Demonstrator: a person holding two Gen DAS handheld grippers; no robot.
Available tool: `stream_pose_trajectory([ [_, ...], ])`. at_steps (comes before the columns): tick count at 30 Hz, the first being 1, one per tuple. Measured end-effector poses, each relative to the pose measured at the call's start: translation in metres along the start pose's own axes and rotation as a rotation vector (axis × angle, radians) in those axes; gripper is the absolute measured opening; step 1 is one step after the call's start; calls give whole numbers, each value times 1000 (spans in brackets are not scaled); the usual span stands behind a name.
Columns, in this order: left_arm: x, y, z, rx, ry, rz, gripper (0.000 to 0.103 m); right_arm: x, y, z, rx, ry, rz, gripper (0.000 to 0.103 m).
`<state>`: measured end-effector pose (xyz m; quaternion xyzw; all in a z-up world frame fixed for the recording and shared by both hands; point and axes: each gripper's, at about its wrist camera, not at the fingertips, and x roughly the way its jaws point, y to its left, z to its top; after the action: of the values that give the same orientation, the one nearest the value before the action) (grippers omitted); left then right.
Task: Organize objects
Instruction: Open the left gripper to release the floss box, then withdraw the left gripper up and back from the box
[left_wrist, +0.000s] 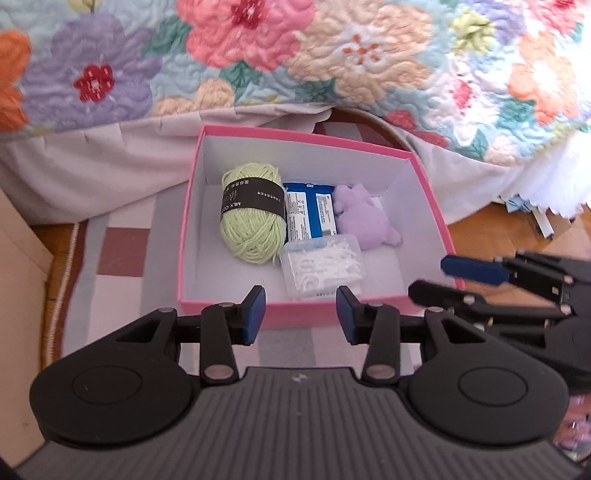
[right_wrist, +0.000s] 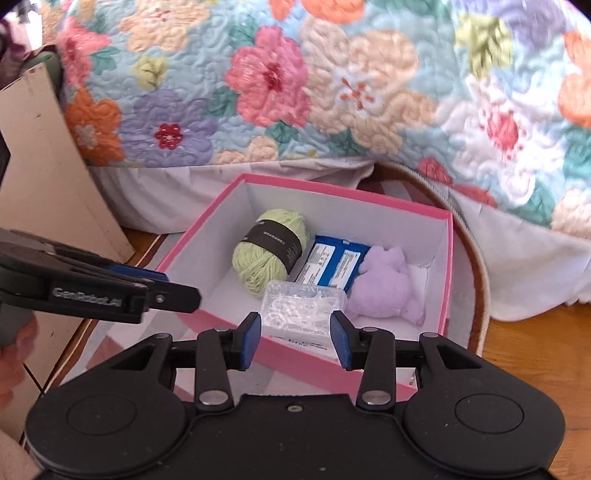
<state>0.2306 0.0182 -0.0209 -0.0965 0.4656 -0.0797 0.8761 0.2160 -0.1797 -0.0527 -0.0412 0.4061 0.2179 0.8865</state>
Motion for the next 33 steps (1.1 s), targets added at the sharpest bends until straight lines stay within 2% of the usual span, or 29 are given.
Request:
stream_pose_trajectory([
  [7,-44,-6,-15,29,19,43,54,-36,12,-2,-46,-16,-20,52],
  [13,-72,-8,-26,21,27,57,63,-60,21,-9,-83,-12,-43,64],
  [16,-84,-11,-30,40,11,73,69,-72,24,-12,-77,-7,-33,65],
  [20,-98,-16,-39,66,-5,80,77,-88,32,-16,-100,-16,-38,73],
  [24,-103,-25,-51,134,-5,113,83,-103,39,-23,-118,-19,-22,74],
  [27,-102,-28,-61,160,-2,132,84,-112,41,-32,-123,-22,-6,74],
  [33,-104,-21,-73,111,6,127,84,-126,48,-43,-117,-22,7,75],
])
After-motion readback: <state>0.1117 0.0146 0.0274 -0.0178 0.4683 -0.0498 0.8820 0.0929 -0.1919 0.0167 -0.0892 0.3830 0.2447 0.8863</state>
